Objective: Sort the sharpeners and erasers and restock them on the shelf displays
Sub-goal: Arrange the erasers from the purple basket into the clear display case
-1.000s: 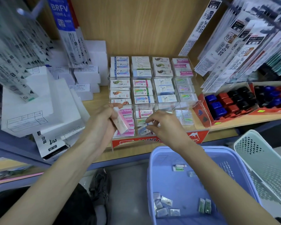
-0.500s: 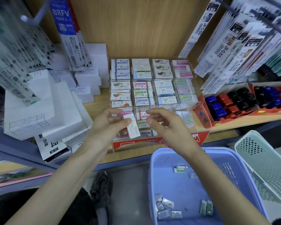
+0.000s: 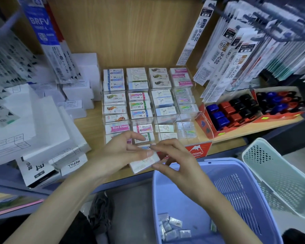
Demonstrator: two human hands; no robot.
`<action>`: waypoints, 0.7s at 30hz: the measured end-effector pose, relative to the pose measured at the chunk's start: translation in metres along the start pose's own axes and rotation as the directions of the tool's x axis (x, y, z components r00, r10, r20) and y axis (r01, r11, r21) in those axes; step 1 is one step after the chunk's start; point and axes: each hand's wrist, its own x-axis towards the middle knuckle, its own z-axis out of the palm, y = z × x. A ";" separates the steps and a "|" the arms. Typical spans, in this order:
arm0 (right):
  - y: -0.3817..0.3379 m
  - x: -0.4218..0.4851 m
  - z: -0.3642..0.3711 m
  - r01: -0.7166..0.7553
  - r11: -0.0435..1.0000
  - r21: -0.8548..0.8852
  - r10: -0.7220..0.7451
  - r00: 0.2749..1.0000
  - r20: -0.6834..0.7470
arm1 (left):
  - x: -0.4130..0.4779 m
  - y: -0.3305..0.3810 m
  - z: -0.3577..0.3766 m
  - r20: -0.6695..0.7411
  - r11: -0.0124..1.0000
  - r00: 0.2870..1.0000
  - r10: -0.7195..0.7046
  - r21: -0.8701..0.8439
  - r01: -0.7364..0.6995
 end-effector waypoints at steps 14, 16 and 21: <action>0.069 0.069 -0.038 -0.198 0.578 -0.792 -0.115 0.941 -0.320 | 0.033 -0.063 0.029 0.119 0.071 0.865 0.488 0.982 -0.175; 0.069 0.076 -0.037 -0.248 0.491 -0.835 -0.084 0.941 -0.329 | 0.034 -0.066 0.030 0.112 0.061 0.879 0.463 0.986 -0.157; 0.063 0.080 -0.035 -0.280 0.434 -0.856 -0.062 0.939 -0.338 | 0.032 -0.059 0.032 0.086 0.083 0.874 0.478 0.986 -0.142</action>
